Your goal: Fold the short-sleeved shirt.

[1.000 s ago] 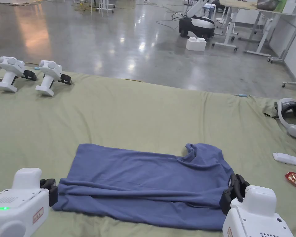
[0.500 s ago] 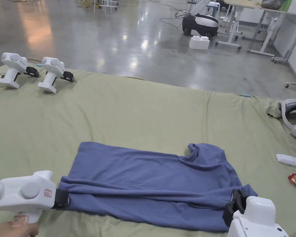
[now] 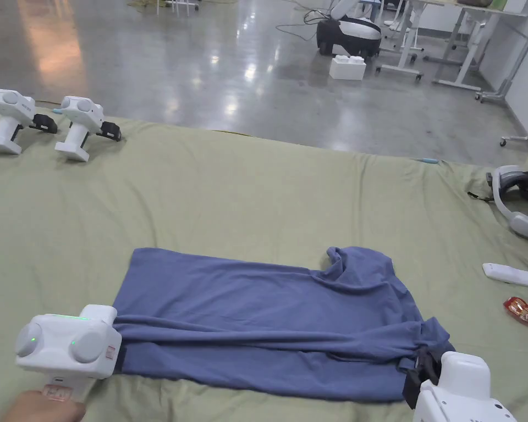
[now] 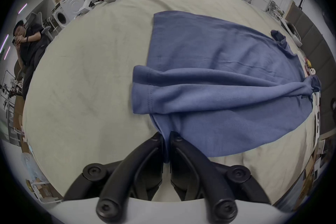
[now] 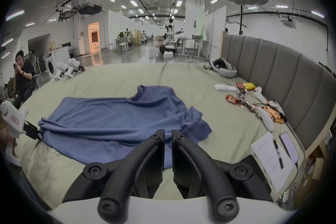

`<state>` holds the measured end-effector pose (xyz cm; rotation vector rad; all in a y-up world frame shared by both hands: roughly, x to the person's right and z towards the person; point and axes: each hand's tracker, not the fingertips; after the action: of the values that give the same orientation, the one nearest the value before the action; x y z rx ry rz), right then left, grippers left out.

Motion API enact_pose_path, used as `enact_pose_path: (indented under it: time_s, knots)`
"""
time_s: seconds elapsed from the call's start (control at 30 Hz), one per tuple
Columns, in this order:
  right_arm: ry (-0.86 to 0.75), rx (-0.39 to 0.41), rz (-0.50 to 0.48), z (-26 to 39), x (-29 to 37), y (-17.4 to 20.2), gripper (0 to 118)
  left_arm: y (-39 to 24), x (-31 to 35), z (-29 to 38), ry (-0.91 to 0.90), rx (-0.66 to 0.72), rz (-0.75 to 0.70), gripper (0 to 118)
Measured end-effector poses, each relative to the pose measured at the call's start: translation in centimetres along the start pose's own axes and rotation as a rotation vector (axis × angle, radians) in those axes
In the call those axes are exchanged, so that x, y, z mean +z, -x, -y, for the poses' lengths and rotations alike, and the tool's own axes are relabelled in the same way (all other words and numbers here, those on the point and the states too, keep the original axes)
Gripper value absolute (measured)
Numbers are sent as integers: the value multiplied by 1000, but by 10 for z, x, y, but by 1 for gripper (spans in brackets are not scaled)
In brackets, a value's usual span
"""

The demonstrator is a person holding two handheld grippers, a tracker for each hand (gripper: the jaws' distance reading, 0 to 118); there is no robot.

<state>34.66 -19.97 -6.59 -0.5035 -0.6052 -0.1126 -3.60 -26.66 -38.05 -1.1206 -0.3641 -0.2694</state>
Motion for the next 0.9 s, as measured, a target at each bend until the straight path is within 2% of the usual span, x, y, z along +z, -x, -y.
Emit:
enact_pose_path:
  time_s: [0.13,0.23,0.27,0.33,0.43,0.63,0.83,0.9]
  knots:
    - [142,-20,25,3,-24,-34,35,10,12,3,-33,32,34,8]
    - [256,-20,33,4,-46,-56,46,15,22,6,-62,13,29,8]
    - [291,-18,23,4,-54,-63,53,17,24,6,-68,11,31,8]
    - [371,-16,-41,6,-73,-73,56,20,28,7,-80,13,35,8]
    - [438,1,-66,6,-91,-76,69,23,29,6,-91,22,42,8]
    - [487,-17,-76,8,-121,-72,70,17,37,9,-98,18,40,8]
    - [555,21,-76,15,-143,-56,70,12,42,10,-96,23,42,8]
    - [550,19,-59,15,-139,-52,64,17,36,5,-93,27,42,8]
